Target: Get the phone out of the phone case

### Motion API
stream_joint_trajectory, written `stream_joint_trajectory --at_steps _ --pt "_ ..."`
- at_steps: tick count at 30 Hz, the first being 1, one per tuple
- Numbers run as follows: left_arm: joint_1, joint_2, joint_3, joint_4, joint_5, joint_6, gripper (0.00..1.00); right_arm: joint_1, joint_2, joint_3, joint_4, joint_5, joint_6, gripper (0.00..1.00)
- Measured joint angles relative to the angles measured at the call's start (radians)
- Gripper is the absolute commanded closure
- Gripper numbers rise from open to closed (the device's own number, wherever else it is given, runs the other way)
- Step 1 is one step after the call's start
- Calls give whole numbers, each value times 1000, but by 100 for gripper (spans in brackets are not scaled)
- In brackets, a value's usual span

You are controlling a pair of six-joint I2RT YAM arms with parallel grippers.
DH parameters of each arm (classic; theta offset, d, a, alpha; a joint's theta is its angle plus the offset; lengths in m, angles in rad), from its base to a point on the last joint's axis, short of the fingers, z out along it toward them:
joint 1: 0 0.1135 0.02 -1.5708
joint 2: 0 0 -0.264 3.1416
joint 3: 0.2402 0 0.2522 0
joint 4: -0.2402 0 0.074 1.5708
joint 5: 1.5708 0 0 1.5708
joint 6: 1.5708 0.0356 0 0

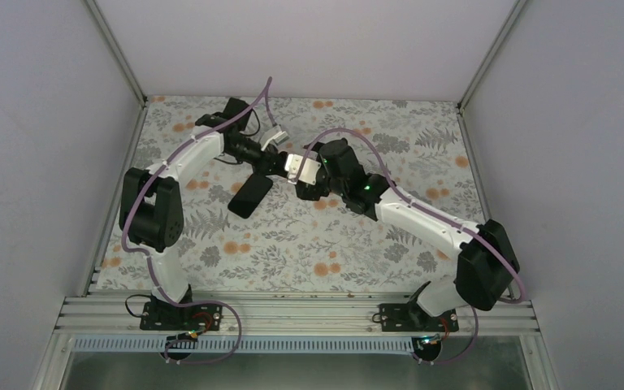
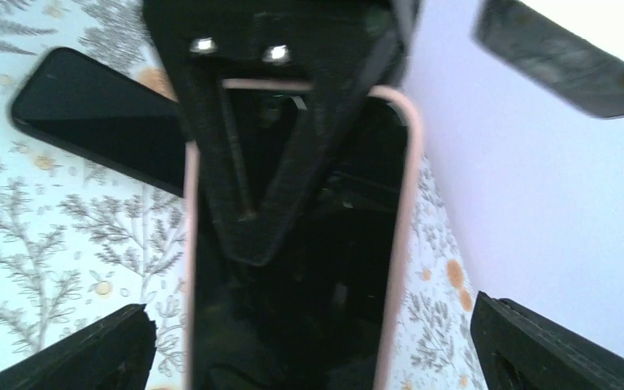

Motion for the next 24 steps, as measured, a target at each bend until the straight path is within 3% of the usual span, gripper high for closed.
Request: stream_joint_trajectory --at_steps 4,8,14,19,24 --pt "-1 -4 73 -64 -27 59 97 -47 -45 0 -88 -105 -3 0" --pt "-6 -59 80 -90 -101 126 93 -179 -155 -16 -219 -272 -37 0" --pt "-44 -311 -64 -11 -251 230 93 -309 -283 -20 -364 -463 -113 1" --pt "-114 -495 -207 97 -308 298 92 -314 -212 -15 -426 -558 -142 3" --pt "-129 -526 -300 150 -327 348 92 -314 -98 19 -465 -618 -144 3"
